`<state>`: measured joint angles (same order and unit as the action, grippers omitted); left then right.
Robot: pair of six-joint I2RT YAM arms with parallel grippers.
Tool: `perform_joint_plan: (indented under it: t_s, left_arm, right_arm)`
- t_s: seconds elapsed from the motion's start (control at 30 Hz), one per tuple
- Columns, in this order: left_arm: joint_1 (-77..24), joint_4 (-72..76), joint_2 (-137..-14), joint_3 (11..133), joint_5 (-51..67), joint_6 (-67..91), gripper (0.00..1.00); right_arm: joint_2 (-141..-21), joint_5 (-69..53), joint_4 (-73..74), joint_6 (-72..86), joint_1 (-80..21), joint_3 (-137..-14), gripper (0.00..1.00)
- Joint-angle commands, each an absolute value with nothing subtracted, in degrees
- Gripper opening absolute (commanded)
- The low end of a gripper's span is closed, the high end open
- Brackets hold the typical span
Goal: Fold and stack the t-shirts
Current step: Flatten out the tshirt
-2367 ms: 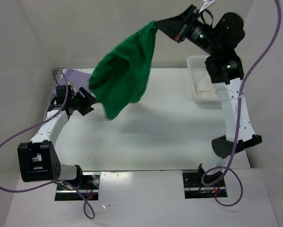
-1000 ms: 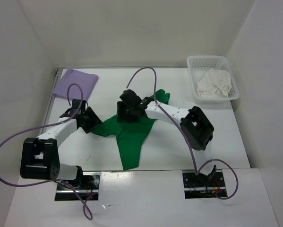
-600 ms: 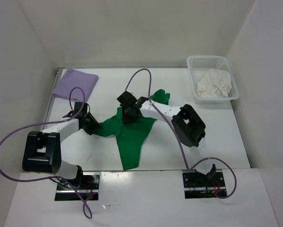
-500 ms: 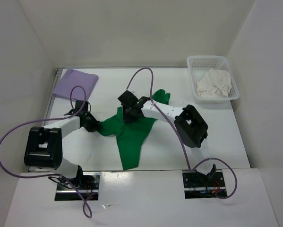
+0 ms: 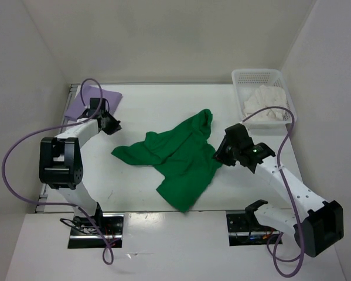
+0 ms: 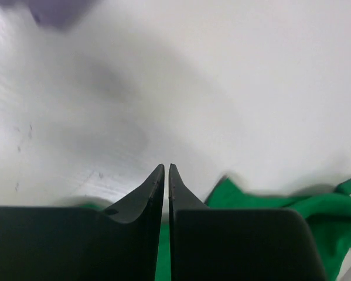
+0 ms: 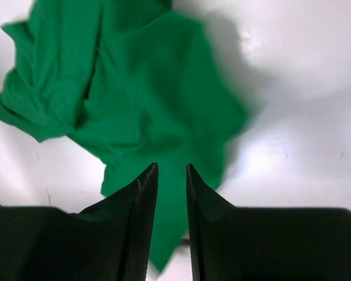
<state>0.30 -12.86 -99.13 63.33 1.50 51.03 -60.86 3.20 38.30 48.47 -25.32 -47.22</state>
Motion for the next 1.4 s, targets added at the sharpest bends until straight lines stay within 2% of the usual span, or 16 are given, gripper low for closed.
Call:
perform_joint_plan:
  t_s: [0.0,0.07,0.17,0.23,0.27,0.33,0.37,0.4,0.43,0.5,0.6,0.73,0.77,1.1,1.3,1.37]
  left_arm:
    - [1.67,-14.06,-98.27,67.68,-0.96,48.79,0.12]
    - [1.67,-14.06,-96.08,67.68,-1.49,47.29,0.14]
    - [0.54,-13.45,-91.16,62.42,2.36,46.33,0.24]
    - [-6.21,-14.14,-88.42,58.56,1.59,44.83,0.37]
    - [-8.94,-14.15,-88.42,57.58,0.8,43.95,0.49]
    - [-16.13,-15.38,-88.42,55.3,-0.52,43.95,0.57]
    - [-18.0,-15.38,-88.42,54.41,-1.22,44.55,0.73]
    - [-20.19,-14.86,-88.94,53.71,-1.23,45.43,0.81]
    - [-20.21,-14.33,-89.55,53.7,-1.23,45.96,0.87]
    - [-20.21,-14.33,-91.93,52.82,-0.36,47.37,0.92]
    - [-20.21,-13.8,-93.16,52.82,0.18,47.9,0.92]
    - [-22.4,-13.8,-88.61,52.29,-4.21,47.12,0.72]
    - [-22.41,-13.8,-88.59,52.29,-5.09,46.59,0.71]
    - [-26.98,-13.01,-99.3,57.91,0.53,44.65,0.76]
    - [-26.98,-12.39,-101.07,60.56,2.9,44.65,0.59]
    - [-26.98,-12.39,-101.69,60.56,4.3,44.65,0.6]
  right_arm:
    - [-61.0,0.7,41.3,53.53,-25.67,-45.79,0.32]
    - [-59.16,1.75,42.28,53.53,-25.66,-45.79,0.37]
    - [-58.36,2.55,41.32,54.14,-25.66,-45.79,0.45]
    - [-61.16,1.5,37.73,52.4,-25.66,-45.79,0.47]
    - [-63.09,0.8,36.49,51.69,-25.66,-45.79,0.47]
    - [-69.94,-0.44,32.02,49.93,-25.66,-46.93,0.47]
    - [-72.05,-1.14,30.77,49.4,-25.66,-47.54,0.47]
    - [-75.81,-0.62,29.72,49.39,-26.27,-48.16,0.47]
    - [-77.42,-0.62,27.53,48.79,-26.28,-48.95,0.47]
    - [-81.88,-0.62,25.76,48.25,-26.28,-49.48,0.5]
    - [-85.94,-0.62,23.73,47.72,-26.28,-51.5,0.52]
    - [-88.94,0.09,21.98,47.72,-26.28,-52.29,0.52]
    - [-88.95,0.7,21.45,47.72,-26.28,-52.29,0.52]
    - [-92.37,0.0,19.78,47.2,-26.28,-52.21,0.52]
    - [-91.76,-0.7,19.78,47.2,-26.28,-50.45,0.52]
    - [-91.14,-0.7,19.78,47.2,-26.28,-49.84,0.52]
